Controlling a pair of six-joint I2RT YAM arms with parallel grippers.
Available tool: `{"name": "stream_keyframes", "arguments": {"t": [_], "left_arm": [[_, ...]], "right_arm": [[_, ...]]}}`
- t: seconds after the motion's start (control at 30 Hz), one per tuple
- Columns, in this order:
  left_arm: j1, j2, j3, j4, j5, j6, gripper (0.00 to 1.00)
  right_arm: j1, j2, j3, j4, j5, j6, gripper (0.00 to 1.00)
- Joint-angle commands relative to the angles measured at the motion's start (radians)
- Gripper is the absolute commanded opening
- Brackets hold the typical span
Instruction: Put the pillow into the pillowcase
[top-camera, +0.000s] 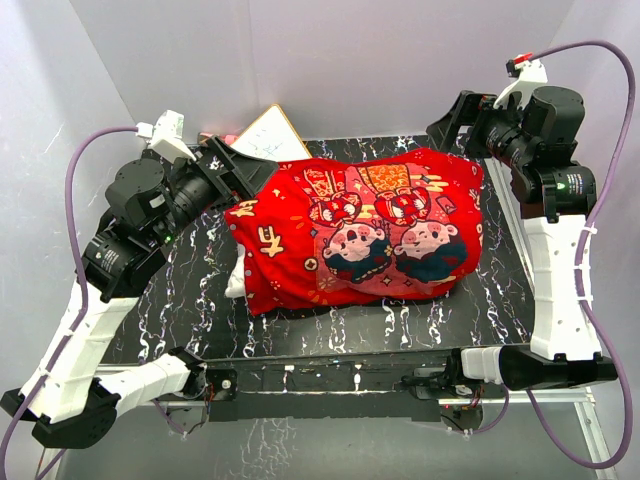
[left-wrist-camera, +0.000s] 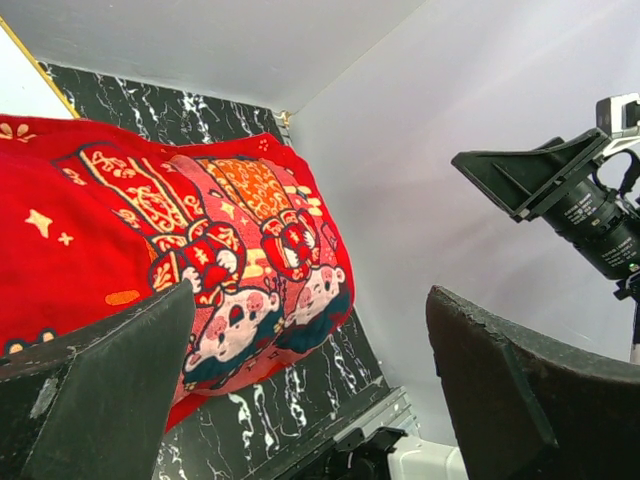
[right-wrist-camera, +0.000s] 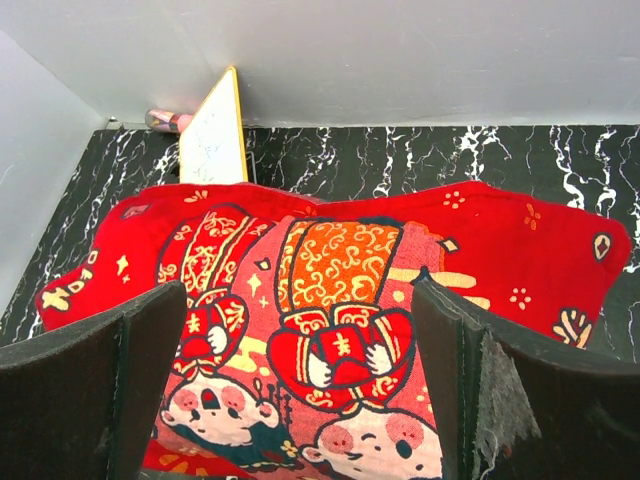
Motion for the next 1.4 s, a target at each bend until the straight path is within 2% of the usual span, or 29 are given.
{"name": "stream_keyframes", "arguments": {"t": [0.0, 1.37], "left_arm": [[0.005, -0.015, -0.008, 0.023, 0.019, -0.001, 0.97], [0.005, 0.031, -0.018, 0.038, 0.041, 0.044, 0.97]], "right_arm": [[-0.006, -0.034, -0.003, 0.055, 0.004, 0.004, 0.98], [-0.006, -0.028, -0.026, 0.075, 0.005, -0.019, 0.98]]}}
